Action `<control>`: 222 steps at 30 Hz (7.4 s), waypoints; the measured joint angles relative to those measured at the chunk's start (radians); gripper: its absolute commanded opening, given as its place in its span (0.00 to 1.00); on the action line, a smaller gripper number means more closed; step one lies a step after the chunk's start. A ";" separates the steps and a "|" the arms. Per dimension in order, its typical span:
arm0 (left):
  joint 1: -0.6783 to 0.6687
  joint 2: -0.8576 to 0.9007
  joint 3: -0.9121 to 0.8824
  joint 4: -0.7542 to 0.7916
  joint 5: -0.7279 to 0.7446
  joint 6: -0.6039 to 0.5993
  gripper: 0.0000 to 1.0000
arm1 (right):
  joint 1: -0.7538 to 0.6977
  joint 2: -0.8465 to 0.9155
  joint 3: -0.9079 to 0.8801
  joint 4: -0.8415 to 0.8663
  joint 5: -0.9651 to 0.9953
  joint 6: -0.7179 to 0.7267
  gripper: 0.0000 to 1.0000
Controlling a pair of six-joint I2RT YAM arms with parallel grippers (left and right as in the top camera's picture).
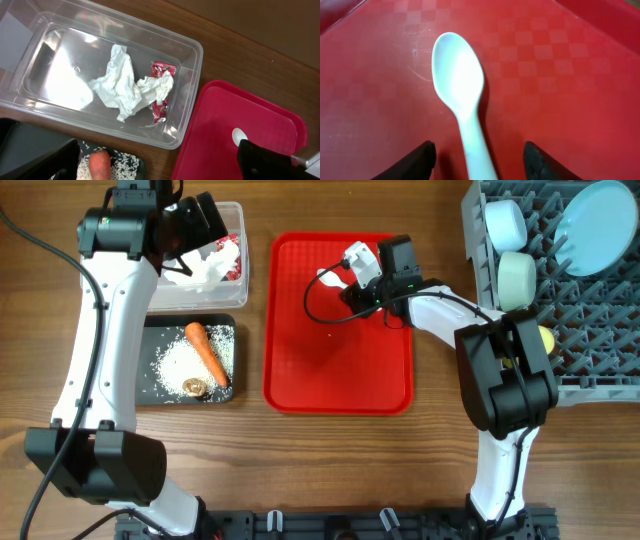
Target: Sort waste into correct bins and load items into the dishwasher rack
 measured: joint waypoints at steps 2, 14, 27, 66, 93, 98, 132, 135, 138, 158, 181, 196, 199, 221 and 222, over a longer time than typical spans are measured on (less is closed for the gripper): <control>0.000 0.000 0.000 0.000 0.000 0.000 1.00 | -0.001 0.000 0.000 0.001 0.002 -0.003 0.45; 0.000 0.000 0.000 0.000 0.000 0.000 1.00 | -0.001 0.000 0.020 -0.071 0.013 0.006 0.13; 0.000 0.000 0.000 0.000 0.000 0.000 1.00 | -0.001 -0.077 0.006 -0.263 0.016 0.032 0.09; 0.000 0.000 0.000 0.000 0.000 0.000 1.00 | -0.817 -0.617 0.003 -0.663 0.227 0.549 0.10; 0.000 0.000 0.000 0.000 0.000 0.000 1.00 | -0.922 -0.449 -0.093 -0.563 0.272 1.499 0.93; 0.000 0.000 0.000 0.000 0.000 0.000 1.00 | -0.919 -0.449 -0.093 -0.541 0.265 1.501 0.97; 0.000 0.000 0.000 0.000 0.000 0.000 1.00 | -0.503 -0.991 -0.092 -0.578 -0.171 0.438 1.00; 0.000 0.000 0.000 0.000 0.000 0.000 1.00 | -0.385 -0.991 -0.092 -0.602 -0.123 0.410 1.00; 0.000 0.000 0.000 0.000 0.000 0.000 1.00 | -0.312 -0.990 -0.092 -0.603 -0.105 0.410 1.00; 0.000 0.000 0.000 0.000 0.000 0.000 1.00 | -0.265 -0.965 -0.092 -0.620 0.016 0.385 1.00; 0.000 0.001 0.000 0.000 0.000 0.000 1.00 | -0.265 -1.902 -1.136 0.062 0.142 0.146 1.00; 0.000 0.001 0.000 0.000 0.000 0.000 1.00 | -0.265 -2.138 -1.307 0.139 0.157 0.243 1.00; 0.000 0.001 0.000 0.000 0.000 0.000 1.00 | -0.265 -2.140 -1.309 0.092 0.164 0.270 1.00; 0.000 0.001 0.000 0.000 0.000 0.000 1.00 | -0.265 -2.139 -1.317 0.077 0.182 0.283 1.00; 0.000 0.001 0.000 0.000 0.000 0.000 1.00 | -0.265 -2.139 -1.317 0.077 0.182 0.283 1.00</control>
